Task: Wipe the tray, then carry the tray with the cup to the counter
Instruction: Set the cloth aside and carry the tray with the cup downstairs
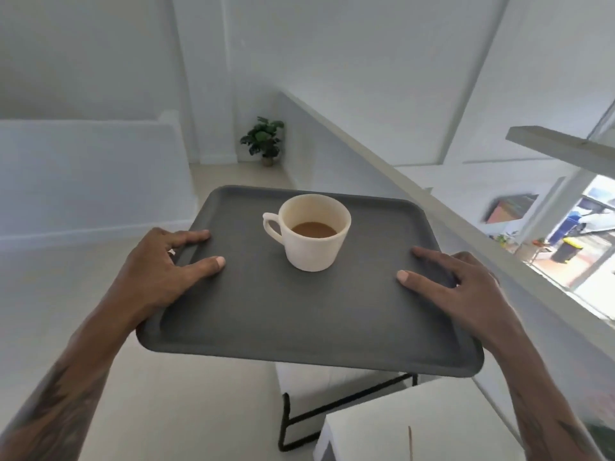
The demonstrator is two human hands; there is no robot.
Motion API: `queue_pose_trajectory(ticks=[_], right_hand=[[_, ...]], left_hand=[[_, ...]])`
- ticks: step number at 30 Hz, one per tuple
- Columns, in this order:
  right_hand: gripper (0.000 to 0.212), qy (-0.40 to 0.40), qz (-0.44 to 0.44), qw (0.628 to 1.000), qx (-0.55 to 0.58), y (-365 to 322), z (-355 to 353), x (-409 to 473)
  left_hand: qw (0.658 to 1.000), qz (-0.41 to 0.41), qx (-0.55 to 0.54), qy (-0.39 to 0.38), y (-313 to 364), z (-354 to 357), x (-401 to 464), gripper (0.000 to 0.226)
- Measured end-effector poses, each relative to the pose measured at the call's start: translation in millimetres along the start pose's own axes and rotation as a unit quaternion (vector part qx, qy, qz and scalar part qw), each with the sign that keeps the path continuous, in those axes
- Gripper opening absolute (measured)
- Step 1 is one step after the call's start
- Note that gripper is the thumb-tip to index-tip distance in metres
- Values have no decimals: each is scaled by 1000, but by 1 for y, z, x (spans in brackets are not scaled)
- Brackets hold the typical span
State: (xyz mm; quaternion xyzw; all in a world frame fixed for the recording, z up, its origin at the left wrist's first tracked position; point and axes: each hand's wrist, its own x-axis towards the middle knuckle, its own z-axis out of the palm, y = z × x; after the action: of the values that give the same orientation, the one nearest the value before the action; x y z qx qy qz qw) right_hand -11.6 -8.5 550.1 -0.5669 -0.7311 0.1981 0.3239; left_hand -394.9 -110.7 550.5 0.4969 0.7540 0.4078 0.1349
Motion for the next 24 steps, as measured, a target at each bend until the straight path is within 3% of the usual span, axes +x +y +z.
queue_pose_trajectory(ticks=[12,19,24], right_hand=[[59,-155,-164,970,90,-236,225,7],[57,-271,-288,912,110,-394,370,-5],[55,-361,-358,848,148,-500,476,-27]], left_hand=[[970,-155,64,175,-183,-246,-70,53],[909,-267,65,313,-259,-360,-135,52],[850,-346,88,387,-310,-424,-177,52]])
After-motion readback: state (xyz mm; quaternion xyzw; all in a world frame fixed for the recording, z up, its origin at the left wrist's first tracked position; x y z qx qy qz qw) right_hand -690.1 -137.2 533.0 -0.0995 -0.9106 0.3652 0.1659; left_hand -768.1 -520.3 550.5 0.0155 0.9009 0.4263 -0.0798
